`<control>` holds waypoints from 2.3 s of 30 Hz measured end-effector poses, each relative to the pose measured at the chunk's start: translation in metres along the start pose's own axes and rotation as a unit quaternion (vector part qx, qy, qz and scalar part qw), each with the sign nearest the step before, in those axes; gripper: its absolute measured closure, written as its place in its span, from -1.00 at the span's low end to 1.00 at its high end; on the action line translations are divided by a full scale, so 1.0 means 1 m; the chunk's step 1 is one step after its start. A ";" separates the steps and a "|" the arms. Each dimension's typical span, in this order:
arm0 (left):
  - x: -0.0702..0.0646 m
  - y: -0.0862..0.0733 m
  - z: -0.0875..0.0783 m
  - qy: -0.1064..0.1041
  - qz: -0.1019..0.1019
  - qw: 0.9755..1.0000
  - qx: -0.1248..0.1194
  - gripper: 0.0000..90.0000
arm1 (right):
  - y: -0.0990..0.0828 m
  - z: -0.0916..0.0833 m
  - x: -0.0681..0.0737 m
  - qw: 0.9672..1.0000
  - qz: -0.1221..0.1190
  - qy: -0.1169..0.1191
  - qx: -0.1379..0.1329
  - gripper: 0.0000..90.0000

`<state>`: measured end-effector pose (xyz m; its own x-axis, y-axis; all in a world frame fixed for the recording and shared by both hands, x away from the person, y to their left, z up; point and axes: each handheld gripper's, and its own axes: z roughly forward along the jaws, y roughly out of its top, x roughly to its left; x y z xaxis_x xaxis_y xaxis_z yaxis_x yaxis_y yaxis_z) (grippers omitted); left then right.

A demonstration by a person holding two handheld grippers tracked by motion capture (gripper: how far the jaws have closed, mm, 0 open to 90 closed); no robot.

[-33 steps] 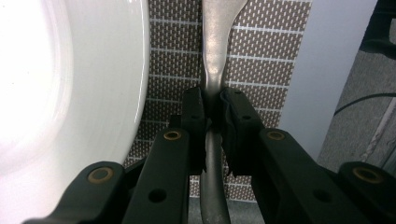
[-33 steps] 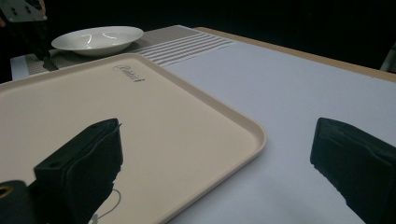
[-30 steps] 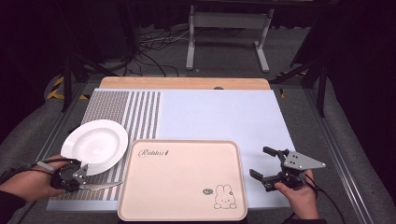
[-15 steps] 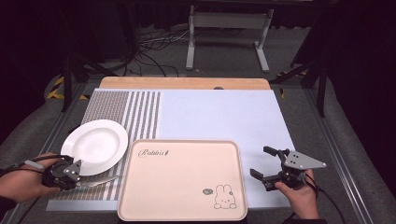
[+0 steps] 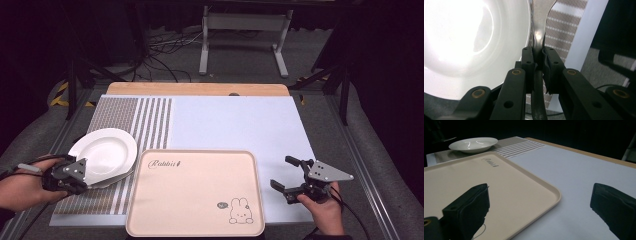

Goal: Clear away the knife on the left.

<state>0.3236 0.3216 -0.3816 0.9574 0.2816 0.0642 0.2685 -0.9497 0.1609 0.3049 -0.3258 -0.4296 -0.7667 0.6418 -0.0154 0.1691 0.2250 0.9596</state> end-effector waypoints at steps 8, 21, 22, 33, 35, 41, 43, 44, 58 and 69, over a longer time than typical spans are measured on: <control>0.003 0.013 -0.008 -0.009 -0.038 0.998 -0.041 0.78 | -0.001 -0.002 -0.002 1.000 0.002 -0.004 0.001 -0.93; -0.001 0.035 -0.016 -0.047 -0.122 0.986 -0.106 0.78 | -0.002 -0.001 -0.004 1.000 0.005 -0.005 0.005 -0.93; -0.001 0.037 -0.016 -0.051 -0.126 0.984 -0.113 0.78 | -0.002 0.000 -0.004 1.000 0.005 -0.005 0.004 -0.93; -0.005 0.057 -0.017 -0.059 -0.153 0.980 -0.115 0.78 | -0.004 0.001 -0.005 1.000 0.007 -0.009 0.009 -0.94; -0.006 0.061 -0.016 -0.062 -0.159 0.978 -0.117 0.78 | -0.005 0.002 -0.005 1.000 0.010 -0.012 0.012 -0.93; -0.011 0.077 -0.014 -0.064 -0.160 0.977 -0.122 0.78 | -0.005 0.002 -0.006 1.000 0.011 -0.015 0.012 -0.93; -0.012 0.082 -0.012 -0.074 -0.160 0.976 -0.125 0.78 | -0.005 0.001 -0.006 1.000 0.012 -0.015 0.013 -0.93; -0.012 0.084 -0.011 -0.076 -0.159 0.976 -0.125 0.78 | -0.006 0.001 -0.006 1.000 0.012 -0.015 0.012 -0.93; -0.023 0.122 0.012 -0.118 -0.146 0.972 -0.142 0.78 | -0.007 0.001 -0.007 1.000 0.015 -0.013 0.013 -0.94; -0.032 0.140 0.033 -0.151 -0.140 0.968 -0.146 0.78 | -0.008 0.000 -0.007 1.000 0.016 -0.011 0.013 -0.94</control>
<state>0.3345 0.1749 -0.3939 0.8507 0.4274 -0.3061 0.5226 -0.7505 0.4046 0.3091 -0.3319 -0.4371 -0.7466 0.6652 0.0082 0.2091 0.2229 0.9522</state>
